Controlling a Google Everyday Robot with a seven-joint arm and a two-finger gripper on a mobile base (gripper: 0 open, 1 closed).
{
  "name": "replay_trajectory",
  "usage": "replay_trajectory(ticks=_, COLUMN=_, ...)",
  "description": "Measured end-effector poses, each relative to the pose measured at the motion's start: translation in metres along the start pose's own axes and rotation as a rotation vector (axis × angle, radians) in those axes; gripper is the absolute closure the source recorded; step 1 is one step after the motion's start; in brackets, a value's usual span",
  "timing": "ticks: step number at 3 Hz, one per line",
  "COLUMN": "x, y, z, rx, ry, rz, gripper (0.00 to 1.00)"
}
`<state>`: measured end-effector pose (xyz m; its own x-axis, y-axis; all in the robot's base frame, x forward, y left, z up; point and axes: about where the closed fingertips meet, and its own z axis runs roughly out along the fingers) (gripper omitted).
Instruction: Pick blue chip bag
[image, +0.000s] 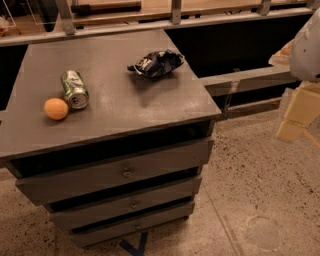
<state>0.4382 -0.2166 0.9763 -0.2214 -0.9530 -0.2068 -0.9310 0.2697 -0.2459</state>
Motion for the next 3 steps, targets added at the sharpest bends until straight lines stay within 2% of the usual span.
replay_trajectory(ticks=1, x=0.000, y=0.000, z=0.000, rx=0.000, ry=0.000, rz=0.000, gripper=0.00)
replay_trajectory(ticks=2, x=-0.009, y=-0.018, z=-0.001, rx=0.033, ry=-0.121, rz=0.014, gripper=0.00)
replay_trajectory(ticks=3, x=-0.017, y=-0.075, z=0.005, rx=0.135, ry=-0.377, rz=0.027, gripper=0.00)
